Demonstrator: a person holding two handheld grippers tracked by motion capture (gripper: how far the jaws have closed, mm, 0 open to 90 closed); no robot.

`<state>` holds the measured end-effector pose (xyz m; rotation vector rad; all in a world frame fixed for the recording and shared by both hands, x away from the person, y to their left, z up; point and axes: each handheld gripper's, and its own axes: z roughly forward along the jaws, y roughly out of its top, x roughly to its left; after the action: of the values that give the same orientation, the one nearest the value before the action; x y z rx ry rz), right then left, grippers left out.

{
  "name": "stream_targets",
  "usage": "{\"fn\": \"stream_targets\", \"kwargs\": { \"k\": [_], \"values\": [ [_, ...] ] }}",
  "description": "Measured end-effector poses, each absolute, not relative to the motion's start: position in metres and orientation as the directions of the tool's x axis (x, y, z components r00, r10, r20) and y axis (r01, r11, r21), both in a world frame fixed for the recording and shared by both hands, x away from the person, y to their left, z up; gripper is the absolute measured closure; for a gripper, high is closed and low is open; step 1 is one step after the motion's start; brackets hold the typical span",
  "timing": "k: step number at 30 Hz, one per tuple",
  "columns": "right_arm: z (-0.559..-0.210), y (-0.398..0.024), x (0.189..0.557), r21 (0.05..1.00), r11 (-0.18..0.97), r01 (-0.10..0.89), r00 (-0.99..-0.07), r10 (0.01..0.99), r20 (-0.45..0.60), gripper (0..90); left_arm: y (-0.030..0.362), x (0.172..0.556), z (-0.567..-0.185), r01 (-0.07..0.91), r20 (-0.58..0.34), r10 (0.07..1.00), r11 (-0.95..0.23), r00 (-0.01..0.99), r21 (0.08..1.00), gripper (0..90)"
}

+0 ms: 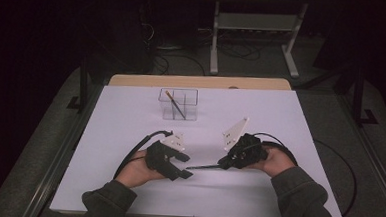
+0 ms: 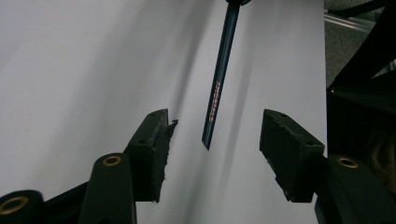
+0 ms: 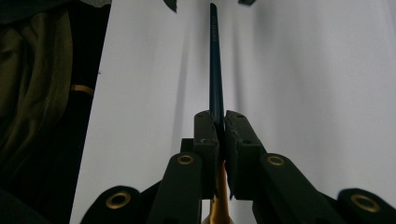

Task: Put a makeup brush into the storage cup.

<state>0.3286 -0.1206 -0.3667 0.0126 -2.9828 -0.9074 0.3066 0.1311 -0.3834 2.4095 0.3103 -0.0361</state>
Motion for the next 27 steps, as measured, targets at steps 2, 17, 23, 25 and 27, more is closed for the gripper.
{"fn": "stream_targets", "kwargs": {
  "k": [2, 17, 23, 25, 27],
  "values": [
    [-0.366, -0.117, 0.328, 0.556, 0.831, -0.009, -1.0, -0.024, 0.019, 83.0, 0.129, 0.307, -0.384, 0.233, -0.11, 0.213, -0.732, 0.971, 0.64, 44.7],
    [-0.363, -0.106, 0.328, 0.548, 0.836, -0.034, -0.999, -0.049, 0.013, 83.0, 0.117, 0.309, -0.387, 0.21, -0.133, 0.163, -0.779, 0.978, 0.59, 65.5],
    [-0.362, -0.101, 0.326, 0.551, 0.833, -0.057, -0.997, -0.072, 0.004, 83.0, 0.116, 0.31, -0.388, 0.197, -0.14, 0.141, -0.791, 0.98, 0.579, 80.6],
    [-0.361, -0.1, 0.325, 0.551, 0.832, -0.062, -0.997, -0.077, 0.005, 83.0, 0.117, 0.309, -0.388, 0.188, -0.133, 0.135, -0.796, 0.982, 0.575, 82.6],
    [-0.361, -0.098, 0.325, 0.55, 0.832, -0.064, -0.997, -0.079, 0.004, 82.9, 0.118, 0.309, -0.387, 0.178, -0.13, 0.126, -0.801, 0.983, 0.572, 83.7]
  ]
}}
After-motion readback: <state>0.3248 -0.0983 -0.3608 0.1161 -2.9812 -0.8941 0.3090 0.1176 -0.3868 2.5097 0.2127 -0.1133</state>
